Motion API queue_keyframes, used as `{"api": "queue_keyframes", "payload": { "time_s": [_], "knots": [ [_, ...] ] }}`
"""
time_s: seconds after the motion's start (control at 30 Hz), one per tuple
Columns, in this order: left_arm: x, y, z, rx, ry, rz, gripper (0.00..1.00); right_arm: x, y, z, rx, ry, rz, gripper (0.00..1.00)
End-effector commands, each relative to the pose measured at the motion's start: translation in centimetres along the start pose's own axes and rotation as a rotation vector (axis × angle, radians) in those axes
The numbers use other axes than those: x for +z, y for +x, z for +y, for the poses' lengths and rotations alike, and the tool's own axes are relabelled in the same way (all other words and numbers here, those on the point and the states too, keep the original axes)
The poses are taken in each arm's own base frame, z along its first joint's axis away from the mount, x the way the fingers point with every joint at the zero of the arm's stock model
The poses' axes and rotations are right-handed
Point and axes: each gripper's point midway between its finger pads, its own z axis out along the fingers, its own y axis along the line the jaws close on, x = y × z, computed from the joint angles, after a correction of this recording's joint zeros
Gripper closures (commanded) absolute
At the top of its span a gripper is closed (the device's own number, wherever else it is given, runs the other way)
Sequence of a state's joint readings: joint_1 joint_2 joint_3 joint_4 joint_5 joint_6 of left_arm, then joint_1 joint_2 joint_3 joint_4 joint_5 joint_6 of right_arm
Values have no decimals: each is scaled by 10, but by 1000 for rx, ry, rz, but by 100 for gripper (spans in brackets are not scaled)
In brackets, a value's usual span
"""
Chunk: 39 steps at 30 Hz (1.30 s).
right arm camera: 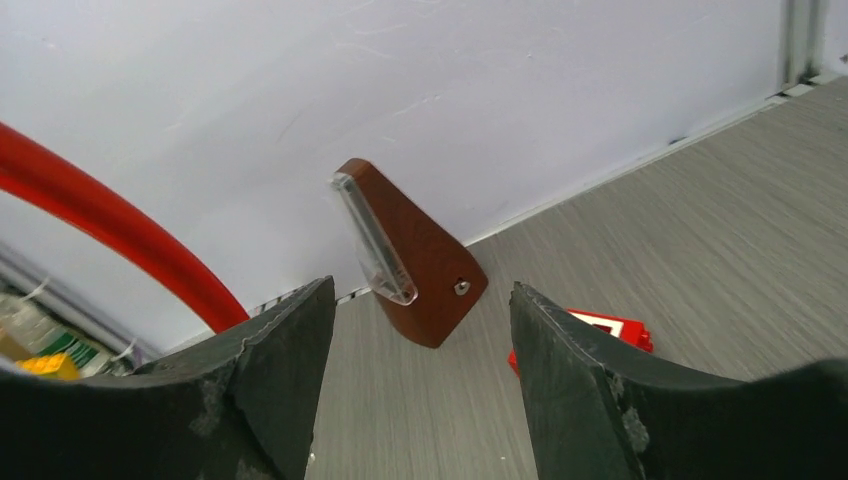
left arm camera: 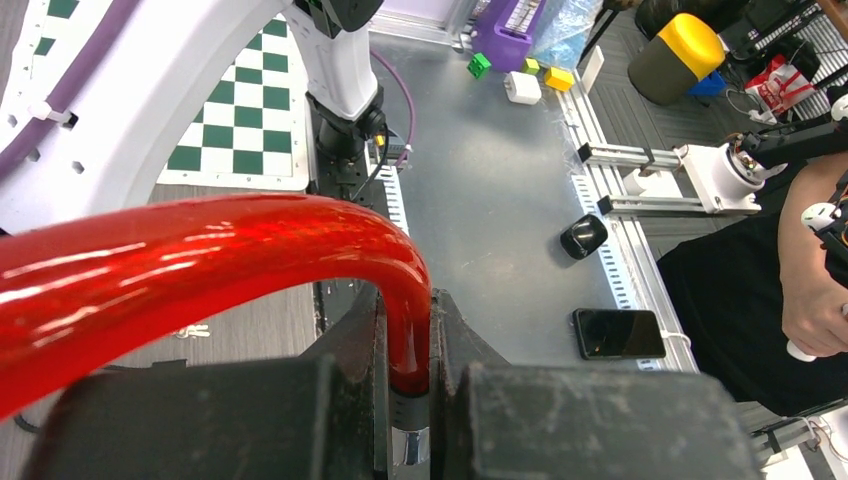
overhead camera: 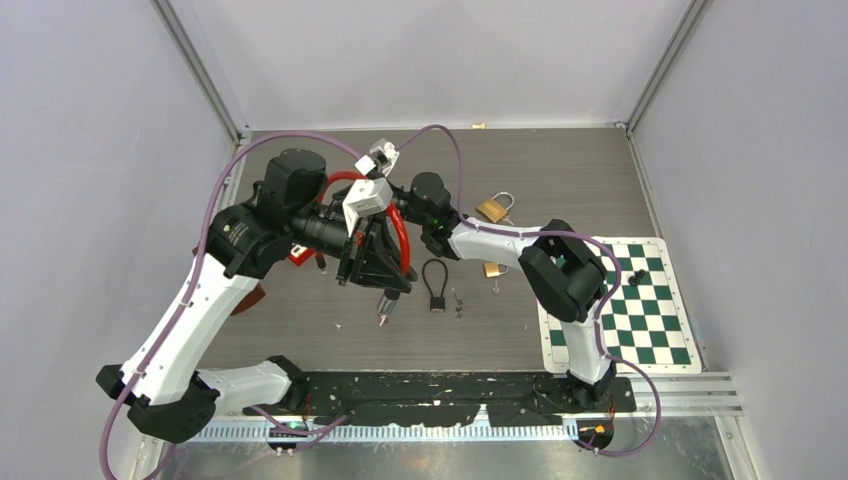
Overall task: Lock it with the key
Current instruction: Pick up the lock from the center of the board.
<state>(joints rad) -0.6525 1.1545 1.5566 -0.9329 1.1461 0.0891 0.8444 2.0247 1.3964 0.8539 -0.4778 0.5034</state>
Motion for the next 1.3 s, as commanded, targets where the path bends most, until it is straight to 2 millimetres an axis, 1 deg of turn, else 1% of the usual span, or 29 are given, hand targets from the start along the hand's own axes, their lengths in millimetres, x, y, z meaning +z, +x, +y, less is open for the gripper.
{"api": "queue_keyframes", "payload": {
  "time_s": [0.0, 0.03, 0.1, 0.3, 0.43, 0.6, 0.67, 0.7, 0.83, 0.93, 1.07, 1.13, 1.17, 1.2, 1.27],
  "knots": [
    [-6, -25, -18, 139, 29, -53, 100, 3, -40, 50, -43, -179, -81, 28],
    [-6, -25, -18, 142, 28, -52, 100, 1, -38, 57, -42, -213, -72, 28],
    [-6, -24, -17, 141, 23, -51, 100, -3, -38, 63, -33, -234, -72, 28],
    [-7, -22, -11, 142, -10, -40, 100, -16, -32, 56, -36, -201, -67, 28],
    [-6, -22, -9, 137, -7, -37, 100, -17, -34, 68, -33, -265, -70, 28],
    [-5, -23, -12, 134, 17, -40, 100, -6, -37, 74, -27, -296, -70, 28],
    [-5, -23, -12, 133, 19, -42, 100, -2, -37, 76, -24, -306, -67, 28],
    [-4, -23, -12, 132, 22, -42, 100, 1, -33, 74, -15, -308, -59, 28],
    [-3, -25, -13, 132, 30, -47, 100, 10, -37, 86, -12, -356, -61, 28],
    [-2, -27, -13, 134, 34, -51, 100, 15, -33, 93, -5, -382, -47, 28],
    [-2, -29, -14, 136, 40, -55, 100, 21, -28, 95, 16, -392, -38, 31],
    [-2, -29, -15, 135, 41, -57, 100, 22, -27, 93, 26, -387, -35, 42],
    [-2, -28, -15, 134, 41, -56, 100, 22, -27, 92, 26, -379, -37, 53],
    [-2, -28, -14, 131, 39, -54, 100, 22, -27, 89, 27, -368, -33, 59],
    [-2, -25, -13, 122, 30, -50, 100, 21, -32, 83, 14, -335, -44, 81]
  ]
}}
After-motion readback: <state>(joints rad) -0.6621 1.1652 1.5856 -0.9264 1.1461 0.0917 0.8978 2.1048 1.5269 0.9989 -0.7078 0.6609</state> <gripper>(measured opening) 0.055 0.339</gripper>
